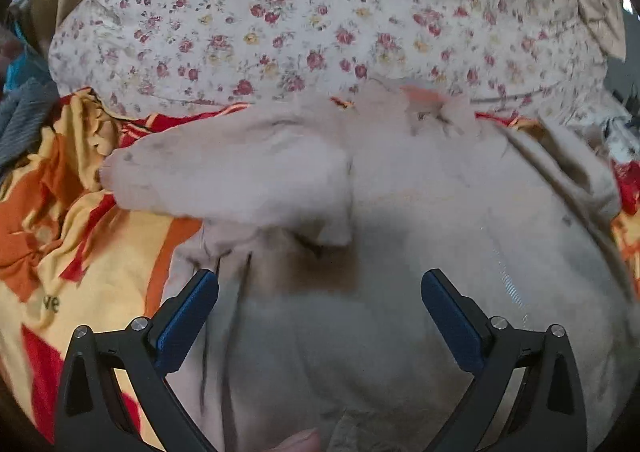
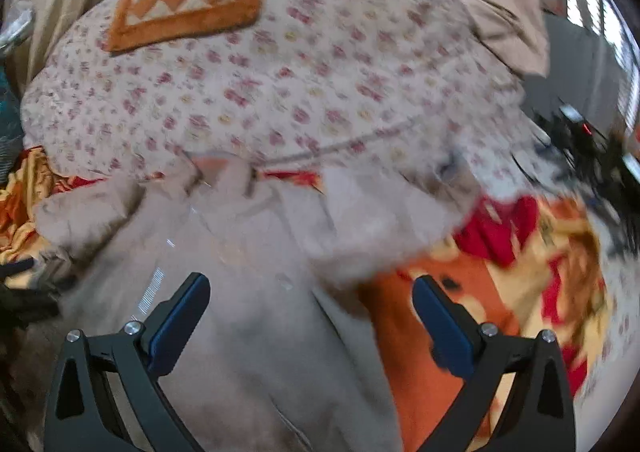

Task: Fold large clothes
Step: 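Reach the left tool to the jacket sleeve's ribbed cuff and grasp it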

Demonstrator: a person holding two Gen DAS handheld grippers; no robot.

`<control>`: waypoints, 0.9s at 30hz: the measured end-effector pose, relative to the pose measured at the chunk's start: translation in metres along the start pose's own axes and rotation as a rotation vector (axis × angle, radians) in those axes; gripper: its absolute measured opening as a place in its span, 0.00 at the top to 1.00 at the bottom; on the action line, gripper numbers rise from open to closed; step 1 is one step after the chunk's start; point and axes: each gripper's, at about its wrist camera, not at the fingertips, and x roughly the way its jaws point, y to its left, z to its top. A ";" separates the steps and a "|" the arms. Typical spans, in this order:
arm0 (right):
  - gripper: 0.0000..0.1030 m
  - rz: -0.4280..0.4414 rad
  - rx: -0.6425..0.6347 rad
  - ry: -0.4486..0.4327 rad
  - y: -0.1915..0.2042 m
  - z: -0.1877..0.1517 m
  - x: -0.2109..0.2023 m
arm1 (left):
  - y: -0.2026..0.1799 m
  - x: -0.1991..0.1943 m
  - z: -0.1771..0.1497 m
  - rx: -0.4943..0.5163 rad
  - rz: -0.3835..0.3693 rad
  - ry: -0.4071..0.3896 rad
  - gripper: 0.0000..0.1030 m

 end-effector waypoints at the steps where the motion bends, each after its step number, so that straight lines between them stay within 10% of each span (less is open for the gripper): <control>1: 0.00 0.045 -0.002 0.007 0.007 0.013 0.008 | 0.001 -0.001 0.002 -0.010 0.000 -0.013 0.10; 7: 0.00 0.091 -0.065 0.012 0.040 0.017 0.066 | 0.012 0.024 0.004 -0.067 0.023 0.038 0.10; 17: 0.00 0.081 -0.019 0.288 0.041 -0.036 0.140 | 0.002 0.056 -0.011 -0.059 0.050 0.080 0.09; 27: 0.00 0.088 -0.011 0.259 0.038 -0.040 0.140 | -0.002 0.056 -0.009 -0.035 0.065 0.088 0.09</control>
